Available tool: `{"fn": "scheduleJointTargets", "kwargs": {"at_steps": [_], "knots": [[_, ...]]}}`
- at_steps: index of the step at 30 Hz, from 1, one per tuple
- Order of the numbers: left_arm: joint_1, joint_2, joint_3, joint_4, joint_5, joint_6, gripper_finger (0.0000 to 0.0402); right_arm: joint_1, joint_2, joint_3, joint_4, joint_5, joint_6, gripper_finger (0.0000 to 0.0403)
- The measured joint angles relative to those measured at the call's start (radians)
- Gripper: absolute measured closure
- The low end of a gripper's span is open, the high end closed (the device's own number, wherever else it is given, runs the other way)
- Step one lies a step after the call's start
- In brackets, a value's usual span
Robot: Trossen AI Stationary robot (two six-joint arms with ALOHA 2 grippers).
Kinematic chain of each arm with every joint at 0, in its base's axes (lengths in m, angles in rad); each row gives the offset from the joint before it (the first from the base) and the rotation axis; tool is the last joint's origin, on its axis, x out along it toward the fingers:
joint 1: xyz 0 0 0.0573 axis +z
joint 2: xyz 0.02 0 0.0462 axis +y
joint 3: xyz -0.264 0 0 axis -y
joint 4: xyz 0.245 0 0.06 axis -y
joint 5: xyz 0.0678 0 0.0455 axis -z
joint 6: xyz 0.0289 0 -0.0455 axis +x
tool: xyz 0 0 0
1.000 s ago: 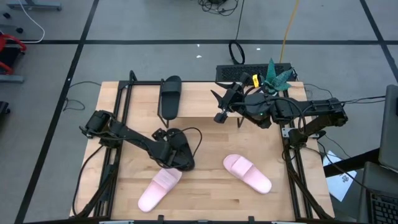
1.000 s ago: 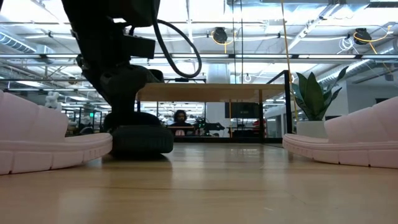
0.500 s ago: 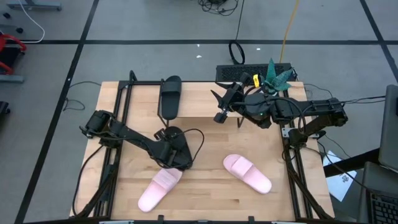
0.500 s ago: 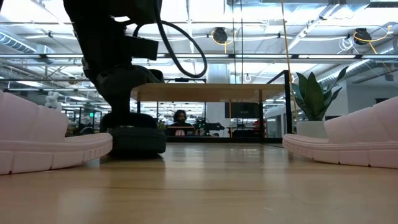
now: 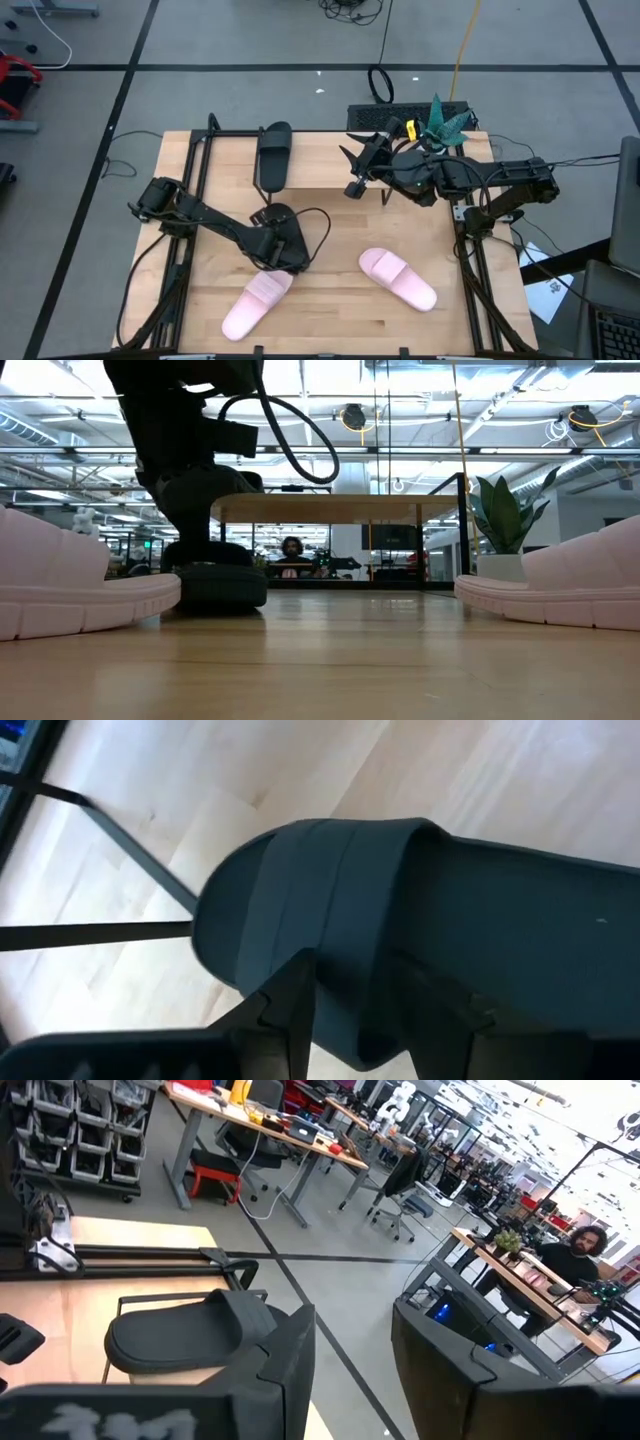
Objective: Pick and place slides into the shelf
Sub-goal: Put the black slipper on the shelf
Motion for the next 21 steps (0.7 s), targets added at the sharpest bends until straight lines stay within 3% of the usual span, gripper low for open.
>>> {"fn": "scheduleJointTargets", "kwargs": {"at_steps": [21], "knots": [[0.002,0.000,0.000,0.021,0.046,-0.007,0.0271,0.000,0.000,0.000,-0.034,0.000,0.001,0.0277]]}}
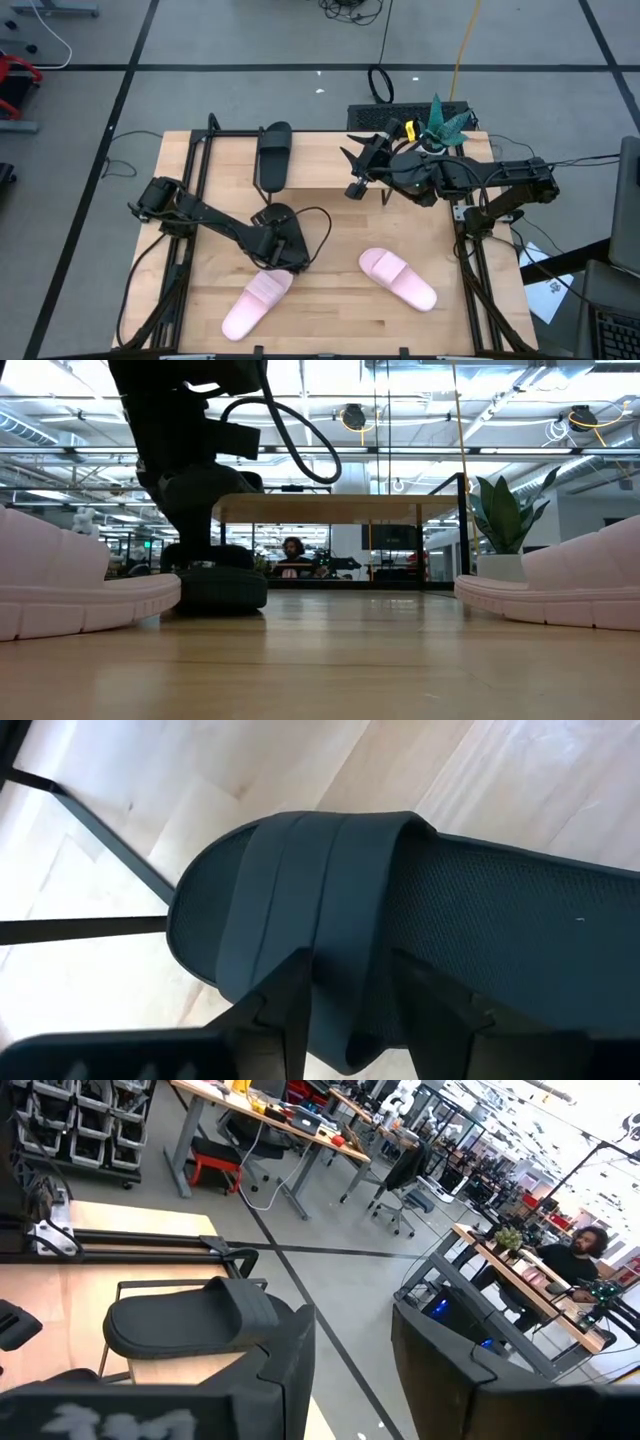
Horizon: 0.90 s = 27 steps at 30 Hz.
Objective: Pick and place slides into the shelf
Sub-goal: Put the black slipper on the shelf
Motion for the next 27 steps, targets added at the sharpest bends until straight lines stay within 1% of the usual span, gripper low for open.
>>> {"fn": "scheduleJointTargets", "kwargs": {"at_steps": [3,12,16,20,27], "knots": [[0.006,0.000,0.000,-0.001,0.012,-0.025,0.0254,0.000,0.000,0.000,0.000,0.000,0.019,0.0277],[0.015,0.000,0.001,-0.001,0.036,-0.026,0.0147,0.000,0.000,0.000,-0.008,0.000,0.026,0.0277],[0.015,0.000,0.001,-0.004,0.041,-0.028,0.0120,0.000,0.000,0.000,-0.007,0.000,0.026,0.0277],[0.015,0.000,0.001,-0.014,0.026,-0.029,0.0120,0.000,0.000,0.000,-0.007,0.000,0.026,0.0277],[0.020,0.000,0.000,-0.029,0.016,0.005,0.0166,0.000,0.000,0.000,-0.007,0.000,0.026,0.0277]]}}
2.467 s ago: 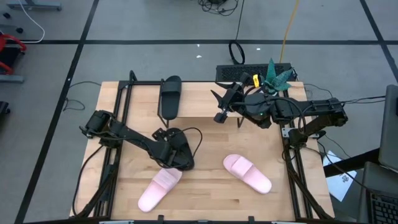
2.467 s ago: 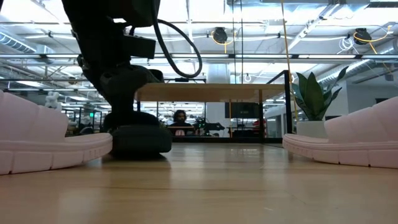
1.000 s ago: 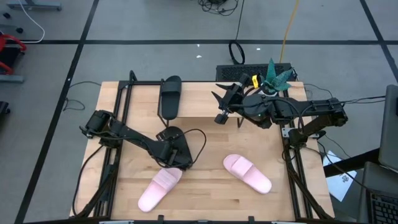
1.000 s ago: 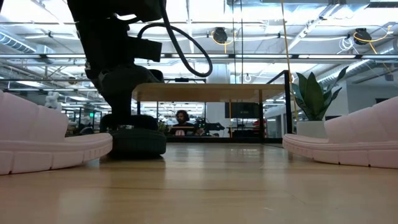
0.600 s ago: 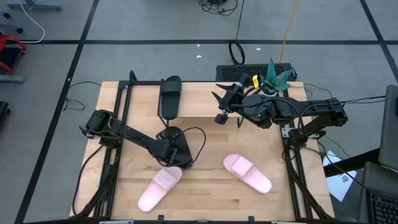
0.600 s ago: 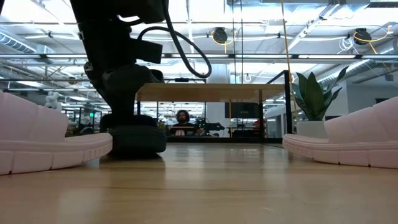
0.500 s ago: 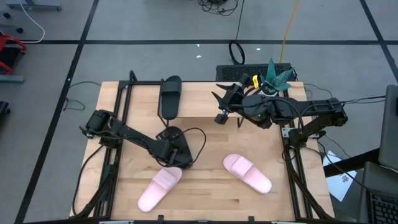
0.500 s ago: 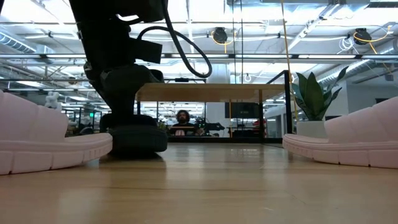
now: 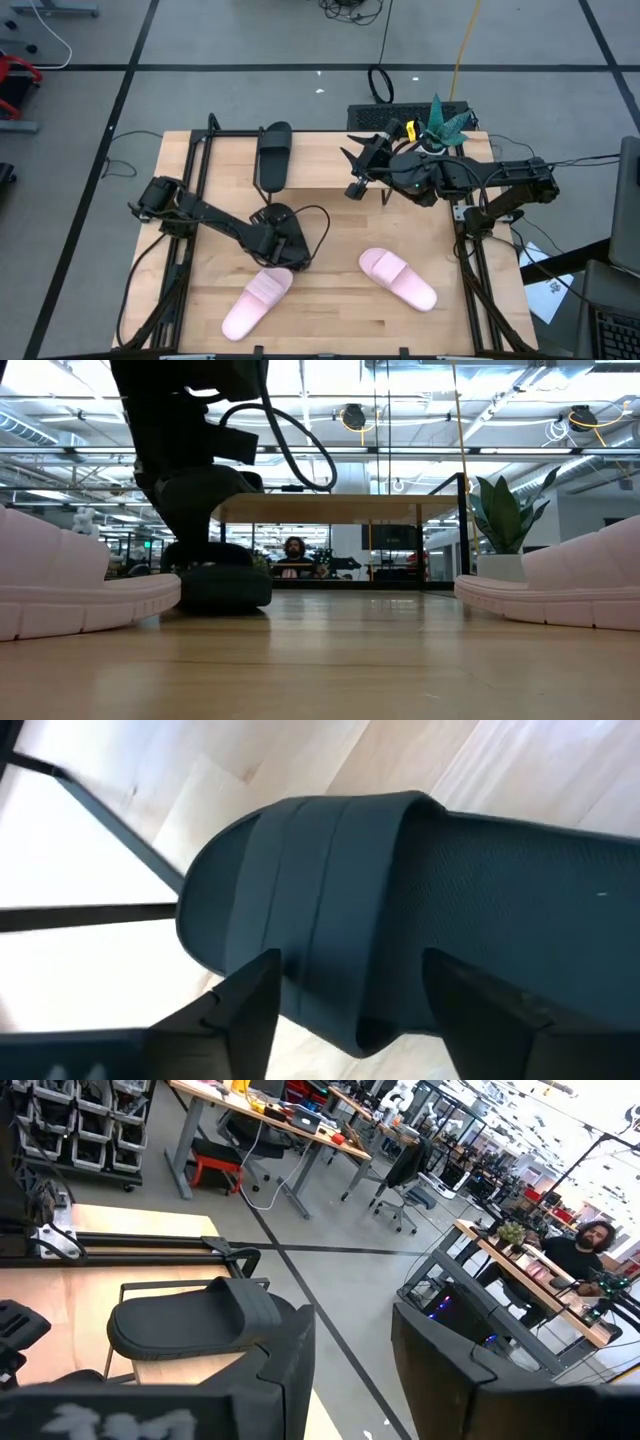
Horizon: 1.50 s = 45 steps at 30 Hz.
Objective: Pick and place slides into the shelf
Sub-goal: Put the black slipper on the shelf
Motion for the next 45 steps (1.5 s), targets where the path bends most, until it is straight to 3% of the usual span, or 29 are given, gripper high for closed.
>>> {"fn": "scheduleJointTargets", "kwargs": {"at_steps": [12,28,40,45], "knots": [[0.010,0.000,0.000,0.001,0.001,0.107,0.0225,0.000,0.000,0.000,-0.009,0.000,0.000,0.0277],[0.012,0.000,0.000,0.027,0.004,0.018,0.0227,0.000,0.000,0.000,-0.016,0.000,0.000,0.0277],[-0.001,0.000,0.002,0.050,0.005,0.126,0.0226,0.000,0.000,0.000,-0.031,0.000,0.000,0.0277],[-0.031,0.000,0.072,-0.016,-0.008,0.133,0.0227,0.000,0.000,0.000,-0.037,0.000,0.000,0.0277]]}}
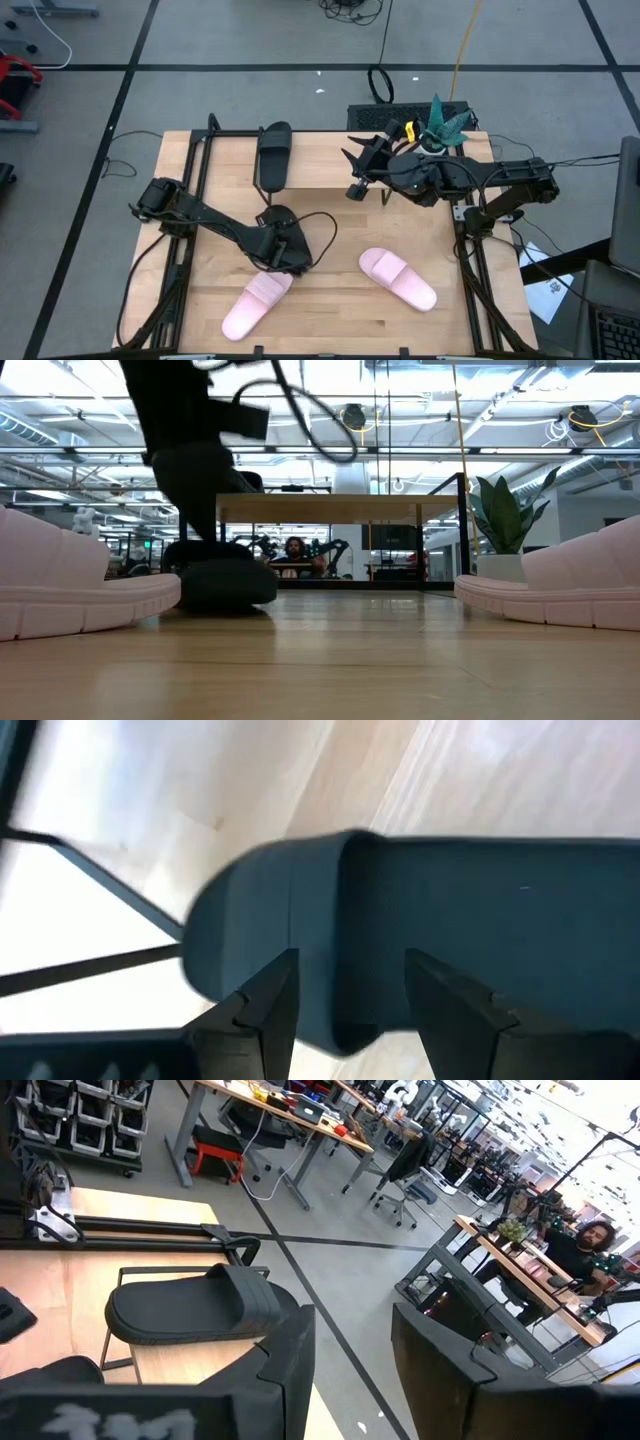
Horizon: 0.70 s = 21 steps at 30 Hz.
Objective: Pick and place slides into the shelf
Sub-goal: Put the black slipper on the shelf
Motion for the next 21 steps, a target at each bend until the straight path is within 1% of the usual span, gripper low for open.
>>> {"fn": "scheduleJointTargets", "kwargs": {"at_steps": [3,6,12,14,21], "knots": [[-0.012,0.000,0.073,-0.073,-0.044,-0.008,0.0227,0.000,0.000,0.000,0.000,0.000,0.000,0.0277],[-0.018,0.000,0.125,-0.077,-0.081,-0.026,0.0227,0.000,0.000,0.000,0.000,0.000,0.000,0.0277],[-0.019,0.000,0.145,-0.088,-0.114,-0.028,0.0227,0.000,0.000,0.000,0.000,0.000,0.000,0.0277],[-0.018,0.000,0.145,-0.084,-0.106,-0.026,0.0227,0.000,0.000,0.000,0.000,0.000,0.000,0.0277],[-0.018,0.000,0.145,-0.082,0.013,-0.035,0.0227,0.000,0.000,0.000,-0.002,0.000,0.000,0.0277]]}}
